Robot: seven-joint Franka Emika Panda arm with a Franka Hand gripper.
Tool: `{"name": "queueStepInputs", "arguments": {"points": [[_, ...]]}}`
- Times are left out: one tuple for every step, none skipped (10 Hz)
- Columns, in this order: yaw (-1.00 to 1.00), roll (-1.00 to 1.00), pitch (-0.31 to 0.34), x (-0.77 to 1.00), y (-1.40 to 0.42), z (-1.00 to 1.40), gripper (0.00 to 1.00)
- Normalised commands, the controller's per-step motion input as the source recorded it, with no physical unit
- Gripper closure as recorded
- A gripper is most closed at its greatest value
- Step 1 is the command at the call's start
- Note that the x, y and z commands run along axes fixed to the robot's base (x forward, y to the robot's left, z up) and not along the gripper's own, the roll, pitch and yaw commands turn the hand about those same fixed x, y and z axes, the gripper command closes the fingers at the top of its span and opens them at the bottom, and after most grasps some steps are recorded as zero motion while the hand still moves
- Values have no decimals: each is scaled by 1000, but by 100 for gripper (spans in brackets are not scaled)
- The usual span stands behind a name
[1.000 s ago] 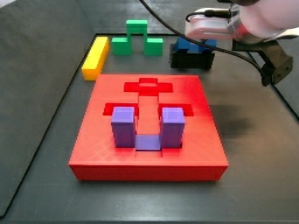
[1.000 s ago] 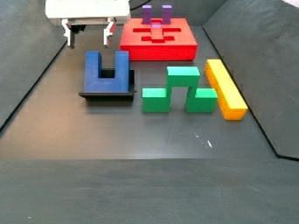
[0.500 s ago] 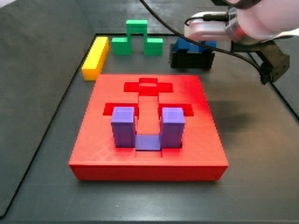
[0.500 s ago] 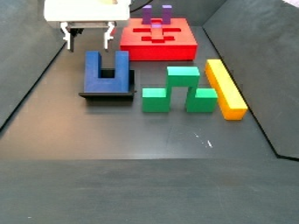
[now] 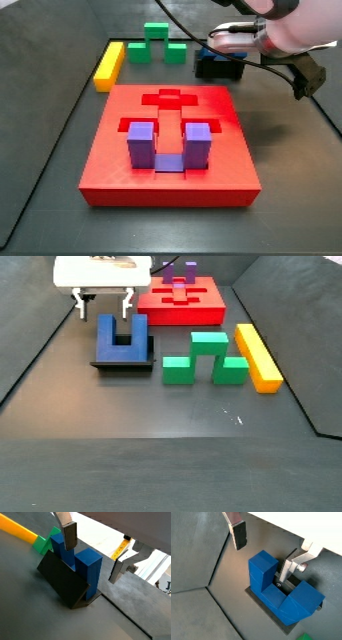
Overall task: Pick up the blue object. Move up. Place the blue object on the fixture. Regrasp the blue object. Move to above the board. Insert the blue object.
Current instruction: Regrasp the blue object.
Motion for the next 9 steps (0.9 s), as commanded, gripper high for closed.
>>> {"name": "queueStepInputs", "arguments": {"points": [[231,89,0,260,49,-160,0],[231,97,0,280,57,-197,0],[229,77,0,300,66,-186,0],[203,31,46,337,131,-97,0],[157,0,103,340,183,0,0],[66,0,211,314,194,0,0],[0,-17,260,303,114,0,0],[0,0,160,149,0,-89,0],[0,0,109,3,0,-9,0]]}}
